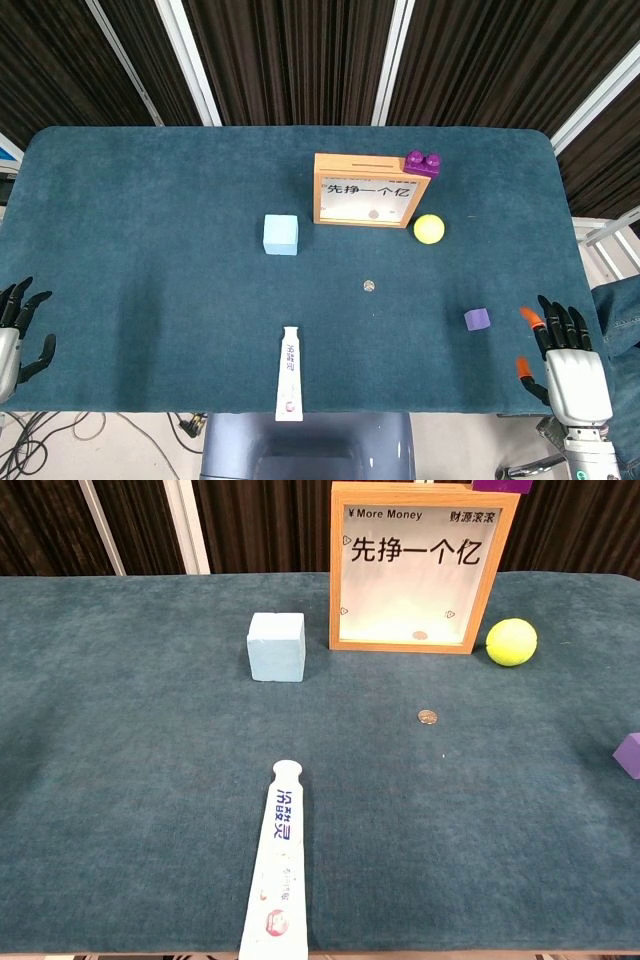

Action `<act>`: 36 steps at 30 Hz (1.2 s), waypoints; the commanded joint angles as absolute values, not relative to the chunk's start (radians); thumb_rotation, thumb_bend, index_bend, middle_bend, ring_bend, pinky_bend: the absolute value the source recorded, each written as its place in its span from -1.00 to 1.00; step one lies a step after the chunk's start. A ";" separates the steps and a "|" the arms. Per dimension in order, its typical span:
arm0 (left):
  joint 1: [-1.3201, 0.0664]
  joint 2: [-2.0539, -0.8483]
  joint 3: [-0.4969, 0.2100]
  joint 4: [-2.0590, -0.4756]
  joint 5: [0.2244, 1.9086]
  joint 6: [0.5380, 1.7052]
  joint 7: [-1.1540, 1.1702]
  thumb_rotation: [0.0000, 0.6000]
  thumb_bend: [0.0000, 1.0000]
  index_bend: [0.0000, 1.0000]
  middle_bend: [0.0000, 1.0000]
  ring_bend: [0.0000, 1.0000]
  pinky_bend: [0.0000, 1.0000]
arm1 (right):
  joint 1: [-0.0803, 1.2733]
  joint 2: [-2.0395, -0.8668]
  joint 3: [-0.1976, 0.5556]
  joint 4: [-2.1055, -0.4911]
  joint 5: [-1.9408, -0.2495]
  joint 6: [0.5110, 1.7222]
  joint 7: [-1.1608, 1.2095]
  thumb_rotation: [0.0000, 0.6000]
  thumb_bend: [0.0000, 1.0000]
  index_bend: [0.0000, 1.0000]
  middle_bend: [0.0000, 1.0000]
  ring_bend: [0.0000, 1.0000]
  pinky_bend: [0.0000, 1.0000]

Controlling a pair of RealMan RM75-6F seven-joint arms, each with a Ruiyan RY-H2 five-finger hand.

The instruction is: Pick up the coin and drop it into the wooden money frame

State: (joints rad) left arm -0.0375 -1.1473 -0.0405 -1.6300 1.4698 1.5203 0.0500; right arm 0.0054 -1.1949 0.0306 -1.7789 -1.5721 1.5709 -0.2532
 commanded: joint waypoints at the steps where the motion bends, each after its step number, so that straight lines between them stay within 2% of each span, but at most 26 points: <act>1: -0.037 -1.146 -0.040 -1.633 1.466 1.517 0.045 1.00 -0.10 -0.62 -0.99 -1.00 -0.83 | 0.012 -1.185 0.022 -1.805 -1.569 1.547 -0.226 1.00 -0.10 -0.68 -0.97 -1.00 -1.00; 7: -0.037 -1.142 -0.037 -1.639 1.469 1.515 0.041 1.00 -0.10 -0.62 -0.99 -1.00 -0.83 | 0.074 -1.134 0.041 -1.875 -1.580 1.464 -0.219 1.00 -0.15 -0.63 -0.97 -1.00 -1.00; 15: -0.035 -1.137 -0.036 -1.648 1.463 1.508 0.022 1.00 -0.10 -0.62 -0.99 -1.00 -0.83 | 0.231 -1.137 0.125 -1.909 -1.456 1.239 -0.229 1.00 -0.15 -0.58 -0.97 -1.00 -1.00; 21: -0.036 -1.132 -0.036 -1.652 1.459 1.501 0.007 1.00 -0.10 -0.62 -0.99 -1.00 -0.83 | 0.346 -1.223 0.182 -1.835 -1.323 1.095 -0.266 1.00 -0.16 -0.47 -0.97 -1.00 -1.00; 30: -0.041 -1.128 -0.037 -1.657 1.448 1.484 -0.001 1.00 -0.10 -0.62 -0.99 -1.00 -0.83 | 0.448 -1.355 0.211 -1.694 -1.238 1.007 -0.297 1.00 -0.16 -0.42 -0.97 -1.00 -1.00; 36: -0.042 -1.126 -0.039 -1.660 1.442 1.479 -0.003 1.00 -0.10 -0.62 -0.99 -1.00 -0.83 | 0.502 -1.419 0.222 -1.604 -1.199 0.960 -0.301 1.00 -0.51 -0.45 -0.97 -1.00 -1.00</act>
State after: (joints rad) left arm -0.0420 -1.1259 -0.0385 -1.6599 1.4423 1.4791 -0.0030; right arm 0.4855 -1.4008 0.2168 -1.6254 -1.2135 0.9755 -0.2982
